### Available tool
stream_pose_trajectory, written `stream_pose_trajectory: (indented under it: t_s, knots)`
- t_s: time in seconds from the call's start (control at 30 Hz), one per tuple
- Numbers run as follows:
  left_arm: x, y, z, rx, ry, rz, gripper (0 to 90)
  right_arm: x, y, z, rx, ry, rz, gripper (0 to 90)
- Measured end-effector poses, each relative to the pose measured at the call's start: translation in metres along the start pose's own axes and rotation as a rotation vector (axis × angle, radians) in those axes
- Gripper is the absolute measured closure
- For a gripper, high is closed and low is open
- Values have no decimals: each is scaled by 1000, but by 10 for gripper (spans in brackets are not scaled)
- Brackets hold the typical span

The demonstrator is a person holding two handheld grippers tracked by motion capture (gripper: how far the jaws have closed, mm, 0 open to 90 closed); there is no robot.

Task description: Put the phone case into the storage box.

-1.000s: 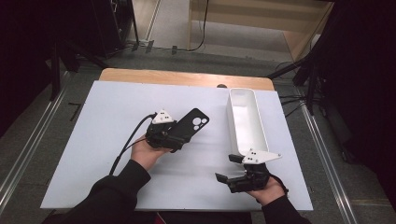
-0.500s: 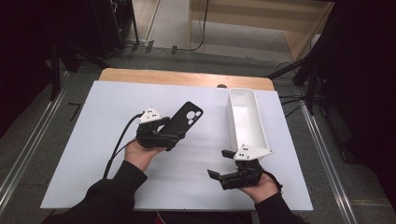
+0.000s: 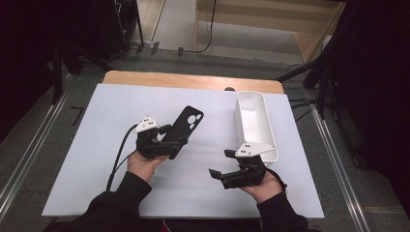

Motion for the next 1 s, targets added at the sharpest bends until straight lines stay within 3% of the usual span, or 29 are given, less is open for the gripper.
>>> stream_pose_trajectory:
  t_s: [0.2,0.4,0.5,0.73,1.0]
  knots:
    - [-1,-7,-2,26,1,-8,143,-1,7,-4,-12,-8,-13,129]
    - [-2,-15,0,92,-19,-23,143,0,13,-9,-47,-7,-29,129]
    - [-2,-19,1,106,-12,-41,143,-1,15,-11,-45,-18,-27,129]
    - [-1,-24,0,87,20,-87,142,-3,20,-16,-98,-31,-36,130]
    - [-1,-29,-3,50,36,-120,142,-6,28,-20,-121,-35,-47,145]
Point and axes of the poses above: each handheld gripper's, and its own axes: x roughly backward along the jaws, y roughly out of its top, z roughly to its left, the point moved 3 cm from there along -x, roughly forward along the jaws, and after that the axes turned 14 degrees about x, right-handed, at the moved point
